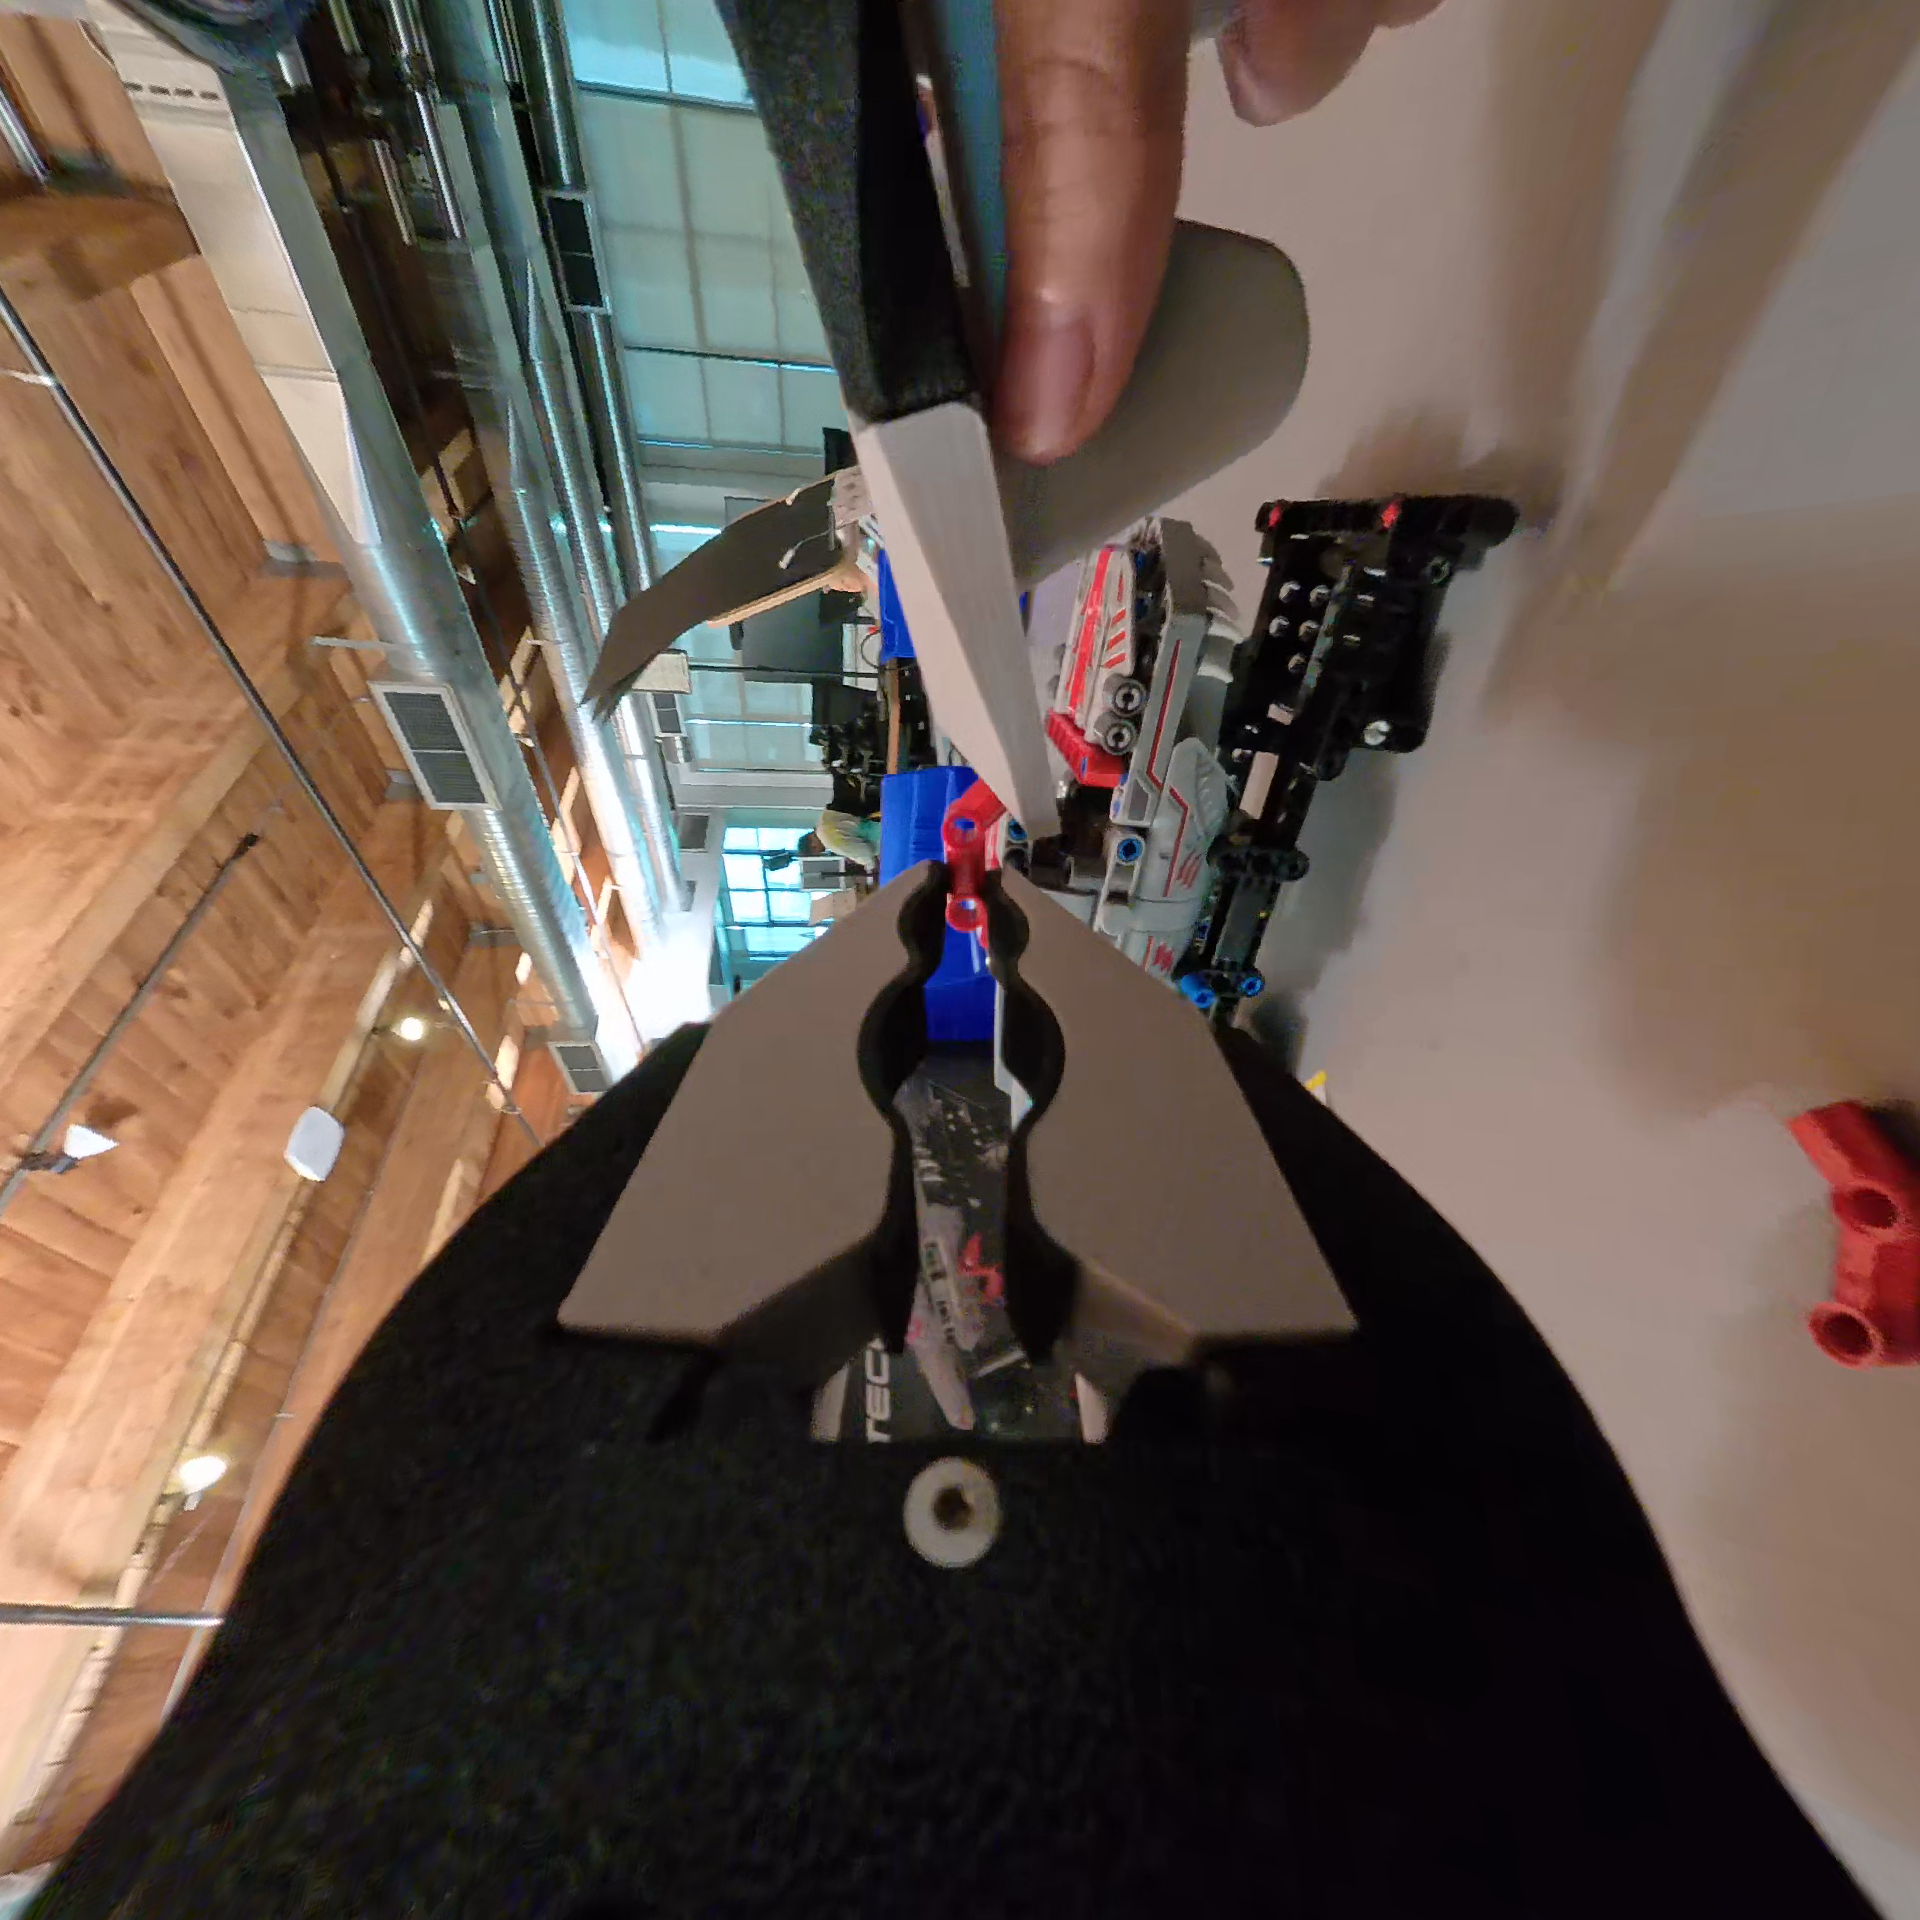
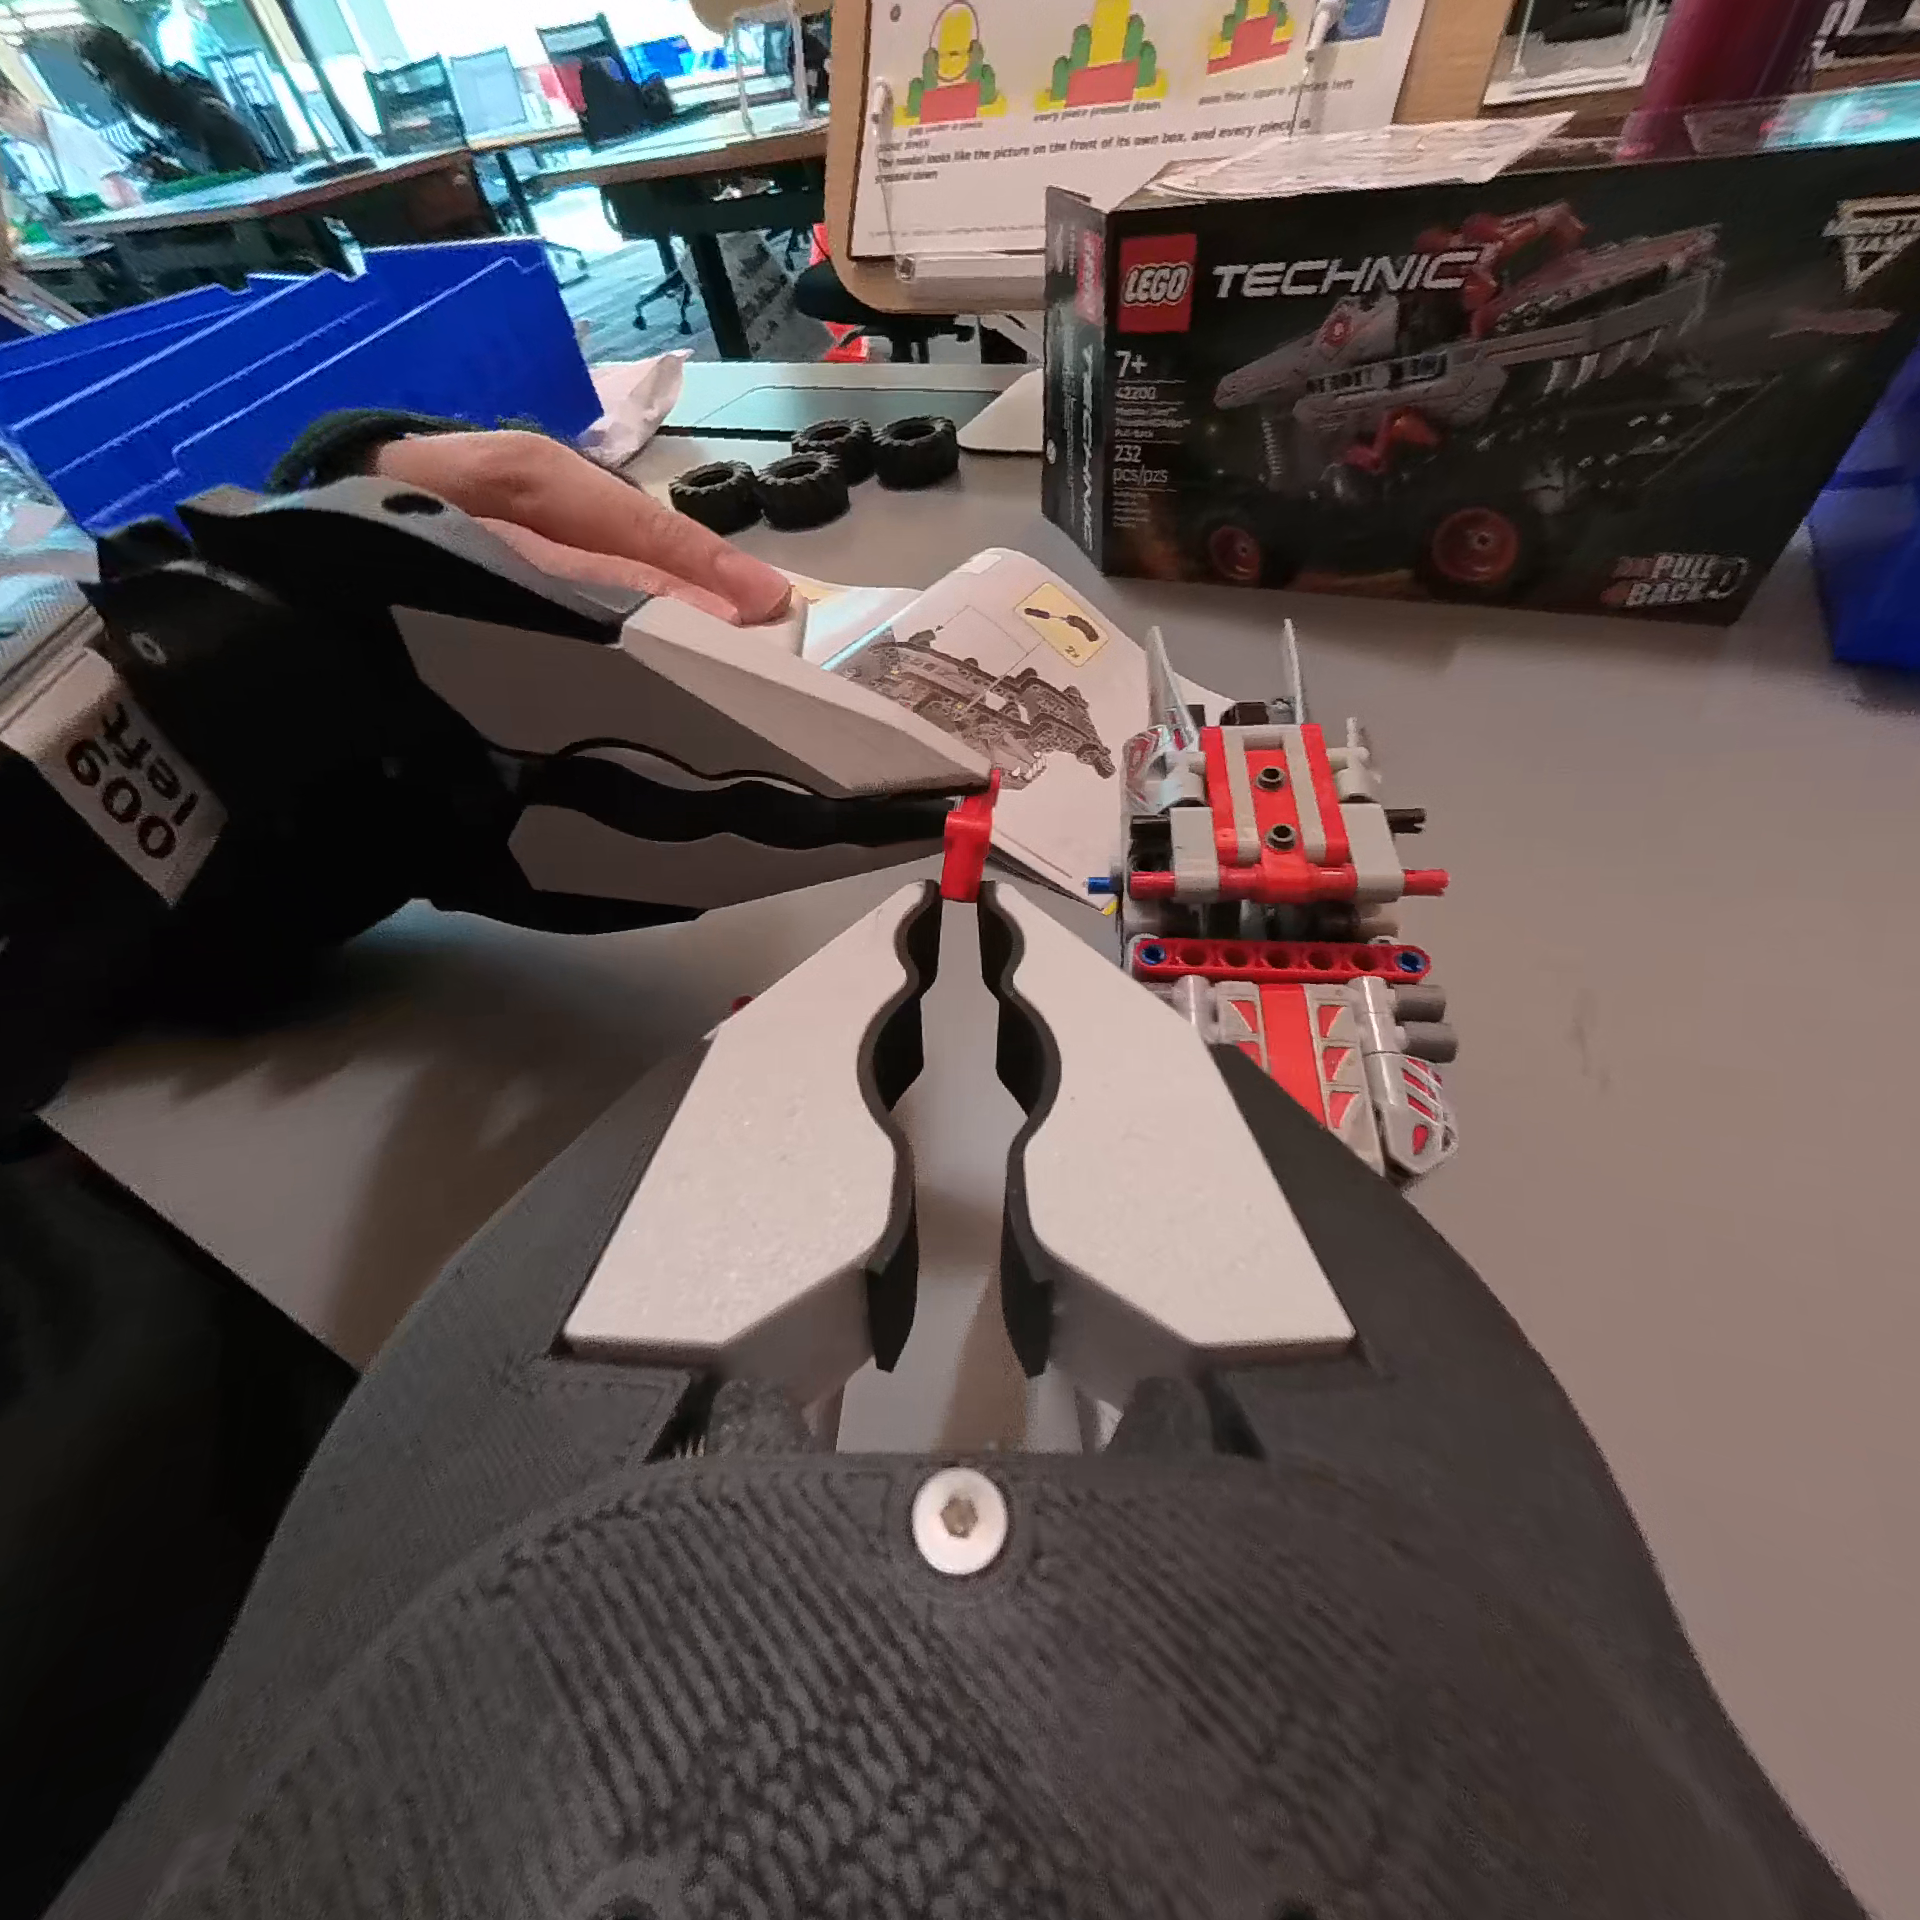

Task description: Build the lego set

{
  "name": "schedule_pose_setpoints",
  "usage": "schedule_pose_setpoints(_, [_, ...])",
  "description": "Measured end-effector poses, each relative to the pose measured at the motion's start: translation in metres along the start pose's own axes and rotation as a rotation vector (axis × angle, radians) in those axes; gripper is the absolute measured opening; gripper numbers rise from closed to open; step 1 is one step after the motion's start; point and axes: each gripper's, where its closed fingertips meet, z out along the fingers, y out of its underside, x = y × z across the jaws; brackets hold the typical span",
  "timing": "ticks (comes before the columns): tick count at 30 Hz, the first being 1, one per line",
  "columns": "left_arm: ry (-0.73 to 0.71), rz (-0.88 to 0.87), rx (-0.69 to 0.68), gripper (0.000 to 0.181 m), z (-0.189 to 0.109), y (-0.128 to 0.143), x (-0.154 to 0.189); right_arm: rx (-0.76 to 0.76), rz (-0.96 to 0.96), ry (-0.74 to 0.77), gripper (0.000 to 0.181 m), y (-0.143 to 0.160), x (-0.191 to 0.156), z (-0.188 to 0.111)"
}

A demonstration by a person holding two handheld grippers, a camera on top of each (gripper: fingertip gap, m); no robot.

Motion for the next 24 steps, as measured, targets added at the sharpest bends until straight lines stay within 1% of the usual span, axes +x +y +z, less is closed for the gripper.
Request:
schedule_pose_setpoints(3, [-0.011,0.041,-0.004,0.004,0.005,0.0,0.001,-0.02,-0.005,0.022,0.006,0.002,0.006,-0.001])
schedule_pose_setpoints(6, [-0.025,0.052,-0.001,0.006,0.008,-0.001,0.001,-0.008,0.008,0.04,0.005,0.002,0.01,-0.002])
schedule_pose_setpoints(16, [0.029,0.08,-0.004,0.018,0.009,-0.002,0.015,-0.044,-0.01,0.06,0.005,0.008,0.016,-0.001])
schedule_pose_setpoints(21, [0.034,0.047,0.005,0.017,0.009,-0.002,0.015,-0.057,-0.042,0.08,0.005,0.009,0.018,0.0])
schedule_pose_setpoints(24, [0.056,0.003,0.032,0.011,0.009,-0.006,0.017,-0.089,-0.077,0.077,0.005,0.014,0.017,0.002])
